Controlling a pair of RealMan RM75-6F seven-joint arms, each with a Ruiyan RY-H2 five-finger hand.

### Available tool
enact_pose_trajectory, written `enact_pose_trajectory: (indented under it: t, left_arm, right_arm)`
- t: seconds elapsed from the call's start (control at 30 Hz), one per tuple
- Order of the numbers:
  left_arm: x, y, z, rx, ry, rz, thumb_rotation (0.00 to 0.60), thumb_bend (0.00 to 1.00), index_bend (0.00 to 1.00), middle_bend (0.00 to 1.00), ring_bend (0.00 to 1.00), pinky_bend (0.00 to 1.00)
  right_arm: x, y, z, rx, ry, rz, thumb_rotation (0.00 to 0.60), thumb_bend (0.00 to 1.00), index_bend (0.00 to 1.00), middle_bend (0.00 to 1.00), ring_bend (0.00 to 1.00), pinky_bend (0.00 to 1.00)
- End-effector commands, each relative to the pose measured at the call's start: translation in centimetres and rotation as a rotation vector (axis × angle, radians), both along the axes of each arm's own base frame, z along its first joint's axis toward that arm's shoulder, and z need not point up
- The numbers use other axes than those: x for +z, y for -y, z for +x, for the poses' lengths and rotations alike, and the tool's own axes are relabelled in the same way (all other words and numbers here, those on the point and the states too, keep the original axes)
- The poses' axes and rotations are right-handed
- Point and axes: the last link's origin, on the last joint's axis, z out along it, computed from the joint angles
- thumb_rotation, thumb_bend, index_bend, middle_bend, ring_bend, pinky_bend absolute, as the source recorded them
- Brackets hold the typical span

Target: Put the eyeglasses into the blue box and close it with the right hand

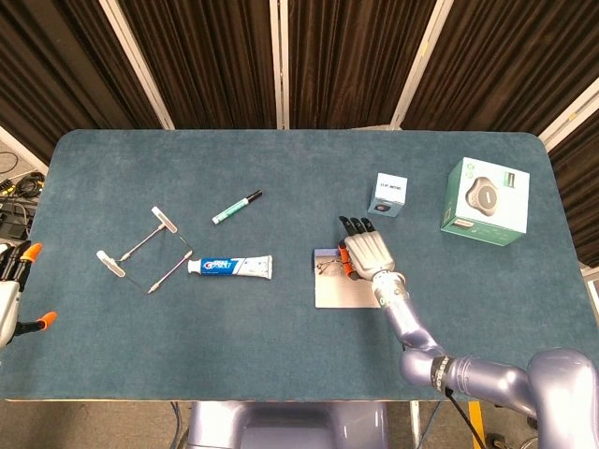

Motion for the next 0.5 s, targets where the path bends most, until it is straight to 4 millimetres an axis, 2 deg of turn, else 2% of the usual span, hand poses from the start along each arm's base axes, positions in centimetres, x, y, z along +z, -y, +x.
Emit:
enact_pose_trajectory:
  t: [0.03,0.1,0.17,0.27,0.5]
  left_arm:
    - [0.0,0.0,0.0,0.0,0.0,0.001,0.6,0.0,0.0,0.0,0.0,0.0]
    - [0.0,-0.1,0.0,0.0,-0.001,0.001,0.6,0.0,0.0,0.0,0.0,0.0]
    - [0.0,-0.1,0.0,0.001,-0.002,0.0,0.6,0.0,0.0,0.0,0.0,0.0]
    - [-0.1,-0.1,0.0,0.001,-0.003,-0.002,0.6,0.0,0.0,0.0,0.0,0.0]
    - [-0.1,-0.1,0.0,-0.002,-0.003,-0.002,0.6,0.0,0.0,0.0,0.0,0.0]
  right_arm:
    - [-0.1,0.1,0.0,-0.012,0.004,-0.001,0.6,0.35,0.58,0.0,0.0,0.0]
    - [-0.2,0.0,-0.1,-0.015,0.005,-0.003,0.6,0.34,0.48,0.0,0.0,0.0]
    - [-0.2,-0.1,-0.2,-0.016,0.004,0.0,0.6,0.32,0.32,0.0,0.0,0.0]
    - [0.0,-0.3,-0.1,-0.004,0.004,-0.004,0.6,0.27,0.17,0.0,0.0,0.0]
    - [0.8,-1.0,0.3,0.051,0.005,-0.016,0.6,0.15,0.08,0.0,0.0,0.0]
